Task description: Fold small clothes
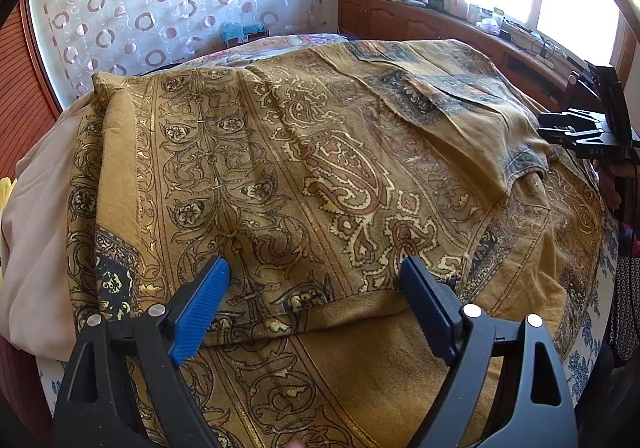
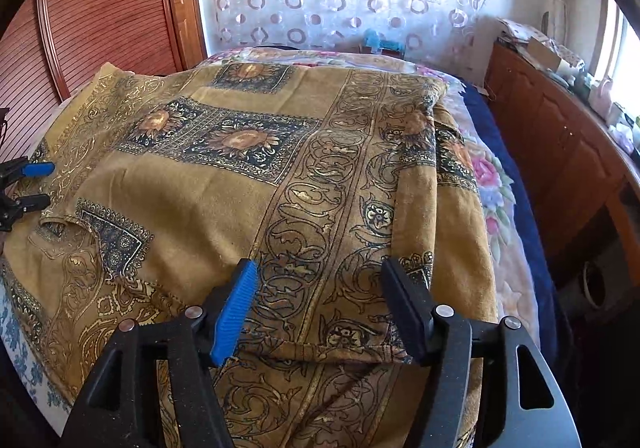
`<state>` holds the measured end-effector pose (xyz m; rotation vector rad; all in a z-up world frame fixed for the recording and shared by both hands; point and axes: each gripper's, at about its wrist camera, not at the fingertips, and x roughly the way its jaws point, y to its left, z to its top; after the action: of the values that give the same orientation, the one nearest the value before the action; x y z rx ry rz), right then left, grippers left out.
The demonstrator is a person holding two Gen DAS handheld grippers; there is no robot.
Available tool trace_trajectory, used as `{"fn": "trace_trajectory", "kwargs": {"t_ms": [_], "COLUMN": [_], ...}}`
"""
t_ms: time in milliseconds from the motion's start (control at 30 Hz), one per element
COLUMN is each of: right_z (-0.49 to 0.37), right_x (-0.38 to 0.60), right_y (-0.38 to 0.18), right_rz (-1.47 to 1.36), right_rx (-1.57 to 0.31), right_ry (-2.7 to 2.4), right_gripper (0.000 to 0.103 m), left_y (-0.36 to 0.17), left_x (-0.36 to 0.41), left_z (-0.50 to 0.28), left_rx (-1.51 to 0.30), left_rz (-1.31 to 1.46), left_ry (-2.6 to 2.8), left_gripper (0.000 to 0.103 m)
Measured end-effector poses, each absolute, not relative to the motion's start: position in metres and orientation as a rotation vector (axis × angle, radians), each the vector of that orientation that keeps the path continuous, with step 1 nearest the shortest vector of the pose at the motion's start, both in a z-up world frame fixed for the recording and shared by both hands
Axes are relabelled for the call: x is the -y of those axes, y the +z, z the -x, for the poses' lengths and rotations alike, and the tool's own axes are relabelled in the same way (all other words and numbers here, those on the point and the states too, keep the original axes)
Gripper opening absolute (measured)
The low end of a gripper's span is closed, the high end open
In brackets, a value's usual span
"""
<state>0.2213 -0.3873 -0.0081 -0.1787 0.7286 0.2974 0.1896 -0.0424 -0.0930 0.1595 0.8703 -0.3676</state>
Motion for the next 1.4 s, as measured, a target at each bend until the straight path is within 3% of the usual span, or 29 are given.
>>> {"fn": "trace_trajectory", "kwargs": {"t_ms": [433,600,700,867,1033,1400], "right_z": [-0.222,-0.222,-0.222,-0.222,-0.222,-0.222], "right_x": [0.384,0.384,0.384,0.384,0.384,0.384], "right_y": [-0.010,-0.010,-0.010,-0.010,-0.010,-0.010], "right_rz": [0.185,0.185,0.185,0.185,0.185,0.185], "right_rx": [-0.727,-0.727,-0.727,-0.727,-0.727,-0.727], "right_ry": [0.294,0.294,0.295,0.295,0.295,0.295], "right_gripper": [0.068,0.068,0.068,0.068,0.068,0.068], "left_y": [-0.091,-0.074,-0.059,-0.048,-0.060,-0.086], "left_x": [0.034,0.014,-0.002,-0.029,-0.034,-0.039], "left_z": [-0.181,-0.163,-0.157,-0.162,-0.169,-0.177], "left_rx": [-0.879,-0.804,-0.749,-0.725,-0.759,-0.811], "left_rz": [-0.155,-0.107,-0.093,-0.055,-0.066,-0.057], "left_ry": [-0.357,-0.330,-0.264,-0.169,-0.152,-0.098], "left_gripper": [0.088,0.087,0.079,0.051,0.037,0.036]}}
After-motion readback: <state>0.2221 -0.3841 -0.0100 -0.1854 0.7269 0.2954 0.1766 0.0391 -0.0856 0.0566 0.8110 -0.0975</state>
